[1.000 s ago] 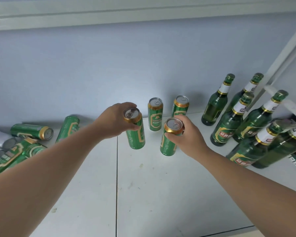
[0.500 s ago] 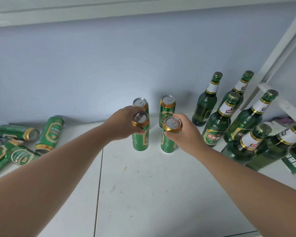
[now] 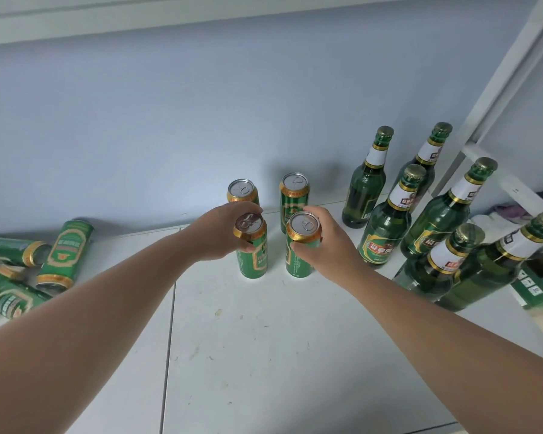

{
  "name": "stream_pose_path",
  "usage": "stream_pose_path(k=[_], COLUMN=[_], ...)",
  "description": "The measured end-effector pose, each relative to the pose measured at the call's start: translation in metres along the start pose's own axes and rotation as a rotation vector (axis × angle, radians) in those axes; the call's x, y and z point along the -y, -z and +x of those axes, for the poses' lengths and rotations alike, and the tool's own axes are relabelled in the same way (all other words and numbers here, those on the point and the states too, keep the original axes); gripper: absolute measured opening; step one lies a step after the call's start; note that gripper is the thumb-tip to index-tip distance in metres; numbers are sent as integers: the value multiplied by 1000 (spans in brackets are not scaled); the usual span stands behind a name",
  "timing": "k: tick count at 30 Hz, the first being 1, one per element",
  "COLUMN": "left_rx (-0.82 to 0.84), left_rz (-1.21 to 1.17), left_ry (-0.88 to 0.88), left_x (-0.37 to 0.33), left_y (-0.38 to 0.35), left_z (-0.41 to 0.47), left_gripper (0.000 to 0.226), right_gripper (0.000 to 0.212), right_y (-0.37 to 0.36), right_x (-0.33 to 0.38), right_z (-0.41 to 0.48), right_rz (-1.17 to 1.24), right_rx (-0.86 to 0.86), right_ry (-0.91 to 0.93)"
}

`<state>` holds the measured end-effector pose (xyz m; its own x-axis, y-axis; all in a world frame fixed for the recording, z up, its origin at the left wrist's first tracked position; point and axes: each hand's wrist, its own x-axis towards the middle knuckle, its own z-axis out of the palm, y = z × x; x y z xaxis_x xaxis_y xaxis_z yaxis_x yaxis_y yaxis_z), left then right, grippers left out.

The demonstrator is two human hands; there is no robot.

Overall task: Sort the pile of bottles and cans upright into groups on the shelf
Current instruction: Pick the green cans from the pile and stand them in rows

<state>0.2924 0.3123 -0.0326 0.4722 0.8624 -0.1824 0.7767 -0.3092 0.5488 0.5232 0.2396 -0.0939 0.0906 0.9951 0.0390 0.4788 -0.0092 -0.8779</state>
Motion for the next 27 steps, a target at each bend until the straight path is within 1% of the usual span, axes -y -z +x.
stream_pose_path(k=[4,7,9,11,13,15,16,18,20,23,27], left_rx=[3,-2,-17,-47,-92,-195,-259,-369,-427,-388,-291], left_rz=[-49,-145,-216,-265,-301,-318,-314,-284,-230,-136,-143], left_ry=[6,-2,-3,11,34,71,94,137,144,108,41], left_x=[7,14,20,25,26,23,20,13,10,12,19], left_y=[-1,-6,-14,-24,-37,-51,-56,-58,-54,-42,-30], left_z=[1,-3,-7,-11,-15,-18,-19,-19,-18,-15,-13], left_gripper=[69,70,72,78,85,91,92,91,82,74,65], right_gripper=[81,87,87,86,90,94,92,82,72,64,63], right_y=[-12,-28,-37,-47,-56,-63,-65,-68,-68,-63,-49], right_x=[-16,-34,-43,-49,-53,-58,-61,-66,-70,-73,-77], right_z=[-6,-10,-11,-12,-12,-11,-11,-10,-9,-8,-3], right_rz=[29,1,-15,-24,-68,-98,-108,-119,-111,-109,-92], right_rx=[-28,-114,-143,-171,-205,-238,-250,-271,-281,-241,-137], right_ry=[-42,-122,-186,-228,-258,-302,-323,-330,-312,-270,-228])
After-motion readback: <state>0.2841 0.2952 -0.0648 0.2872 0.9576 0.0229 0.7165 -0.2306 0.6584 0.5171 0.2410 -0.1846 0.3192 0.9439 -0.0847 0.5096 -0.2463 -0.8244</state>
